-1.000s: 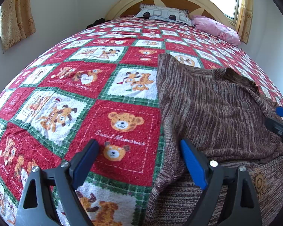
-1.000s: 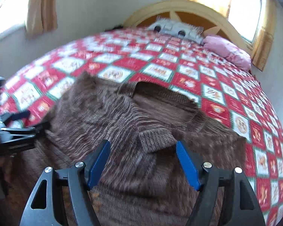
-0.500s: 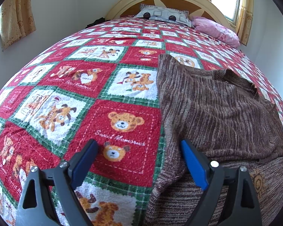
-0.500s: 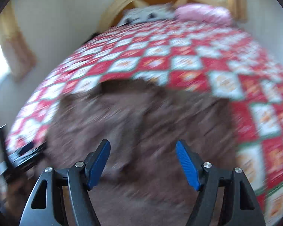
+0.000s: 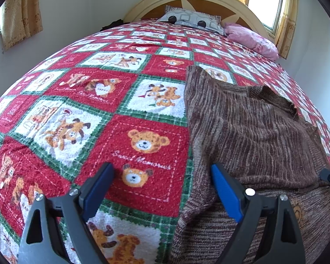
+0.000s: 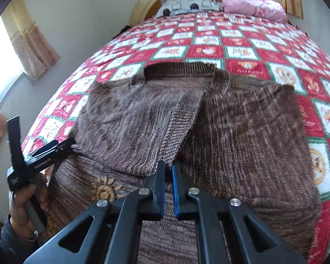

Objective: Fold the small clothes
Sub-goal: 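Straighten the folded sleeve with the right tool and open it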

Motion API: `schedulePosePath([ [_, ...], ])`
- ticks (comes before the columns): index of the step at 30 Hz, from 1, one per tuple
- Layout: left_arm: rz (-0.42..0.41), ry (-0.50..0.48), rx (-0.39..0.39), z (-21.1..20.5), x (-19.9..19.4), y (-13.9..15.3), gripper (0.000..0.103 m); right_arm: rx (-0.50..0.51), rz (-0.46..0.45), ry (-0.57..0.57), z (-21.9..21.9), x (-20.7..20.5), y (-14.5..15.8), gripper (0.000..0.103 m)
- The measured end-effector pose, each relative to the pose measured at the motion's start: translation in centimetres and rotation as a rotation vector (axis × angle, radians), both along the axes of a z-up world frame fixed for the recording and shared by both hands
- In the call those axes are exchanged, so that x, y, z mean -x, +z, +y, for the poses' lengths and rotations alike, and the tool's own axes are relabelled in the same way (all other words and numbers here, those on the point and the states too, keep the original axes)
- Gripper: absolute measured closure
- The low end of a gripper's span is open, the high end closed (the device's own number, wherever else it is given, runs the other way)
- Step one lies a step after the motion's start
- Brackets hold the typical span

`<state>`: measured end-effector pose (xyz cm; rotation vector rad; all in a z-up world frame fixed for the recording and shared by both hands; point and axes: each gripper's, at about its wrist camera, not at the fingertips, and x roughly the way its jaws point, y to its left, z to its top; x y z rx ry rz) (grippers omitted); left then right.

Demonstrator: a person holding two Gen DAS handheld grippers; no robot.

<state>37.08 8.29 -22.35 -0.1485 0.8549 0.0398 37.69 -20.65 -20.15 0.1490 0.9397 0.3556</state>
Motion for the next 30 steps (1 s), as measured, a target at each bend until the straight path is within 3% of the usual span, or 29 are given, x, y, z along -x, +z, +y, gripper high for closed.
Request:
schedulePosePath([
  [2,-0.002,0.020,-0.005,0.1,0.1,0.0,0.010,-0.011,-0.012,0.003,-0.2,0.6,0.5,0.098],
  [7,-0.002,0.050,0.005,0.7,0.4,-0.1,0.009,0.023,0.020,0.007,-0.1,0.5,-1.7,0.098],
  [12,-0.006,0.067,0.021,1.1,0.6,-0.1,0.009,-0.036,-0.024,0.023,-0.2,1.5,-1.0,0.098],
  [16,-0.009,0.075,0.030,1.4,0.7,-0.1,0.009,0.016,0.000,0.032,0.3,1.1,-2.4,0.097],
  [18,-0.013,0.086,0.040,1.6,0.7,-0.1,0.009,-0.002,-0.014,0.031,-0.1,1.3,-2.3,0.088],
  [19,-0.015,0.091,0.047,1.8,0.8,-0.1,0.009,0.003,-0.008,0.024,-0.2,1.4,-2.2,0.072],
  [20,-0.014,0.094,0.050,1.9,0.9,-0.1,0.009,0.008,-0.005,0.019,-0.4,1.7,-2.1,0.050],
  [21,-0.011,0.095,0.048,1.8,0.8,-0.2,0.009,0.009,-0.006,0.018,-0.5,2.0,-2.0,0.041],
  [26,-0.011,0.100,0.056,2.0,0.9,-0.1,0.009,0.055,-0.051,0.023,-1.4,4.9,-0.9,0.039],
  [30,-0.002,0.083,0.057,1.9,0.9,0.0,0.007,0.059,-0.030,0.001,-3.1,7.0,-0.7,0.039],
])
